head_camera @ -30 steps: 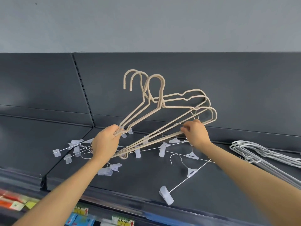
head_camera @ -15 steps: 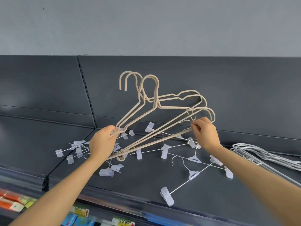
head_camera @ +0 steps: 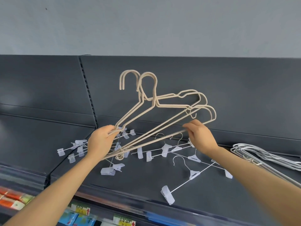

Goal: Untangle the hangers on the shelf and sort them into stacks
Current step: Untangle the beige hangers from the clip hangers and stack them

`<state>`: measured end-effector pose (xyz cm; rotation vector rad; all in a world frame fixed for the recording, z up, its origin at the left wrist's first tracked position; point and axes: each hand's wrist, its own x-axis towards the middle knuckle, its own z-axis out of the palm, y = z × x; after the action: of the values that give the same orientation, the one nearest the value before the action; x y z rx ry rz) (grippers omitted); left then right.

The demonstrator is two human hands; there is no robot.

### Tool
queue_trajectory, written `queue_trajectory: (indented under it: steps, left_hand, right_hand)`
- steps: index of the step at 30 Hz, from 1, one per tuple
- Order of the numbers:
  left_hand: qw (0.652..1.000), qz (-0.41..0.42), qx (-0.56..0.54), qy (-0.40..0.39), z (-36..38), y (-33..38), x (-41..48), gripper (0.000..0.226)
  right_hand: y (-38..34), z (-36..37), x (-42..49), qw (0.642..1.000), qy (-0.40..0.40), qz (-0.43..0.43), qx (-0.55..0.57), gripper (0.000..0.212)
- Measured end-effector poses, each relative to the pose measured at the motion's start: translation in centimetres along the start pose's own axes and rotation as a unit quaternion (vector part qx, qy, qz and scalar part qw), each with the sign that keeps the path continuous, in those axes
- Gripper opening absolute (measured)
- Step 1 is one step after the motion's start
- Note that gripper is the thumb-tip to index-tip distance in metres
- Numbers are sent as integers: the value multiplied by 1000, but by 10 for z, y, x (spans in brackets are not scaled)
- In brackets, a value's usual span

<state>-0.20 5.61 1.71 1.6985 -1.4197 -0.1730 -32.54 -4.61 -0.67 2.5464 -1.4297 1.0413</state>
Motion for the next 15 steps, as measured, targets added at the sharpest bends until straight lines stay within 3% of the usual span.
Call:
queue_trajectory:
  steps: [3,9,15]
  left_hand:
    - [1000,-8,-21,11,-2,-6,4,24]
    - [999,11,5,39,-4,-4,9,25]
    - [997,28,-60,34,1,3,19,32]
  right_hand:
    - [0,-7,-6,998,67,1,-5,23]
    - [5,-21,-3,994,81,9,-67,52]
    - [5,-42,4,988,132,48,-68,55]
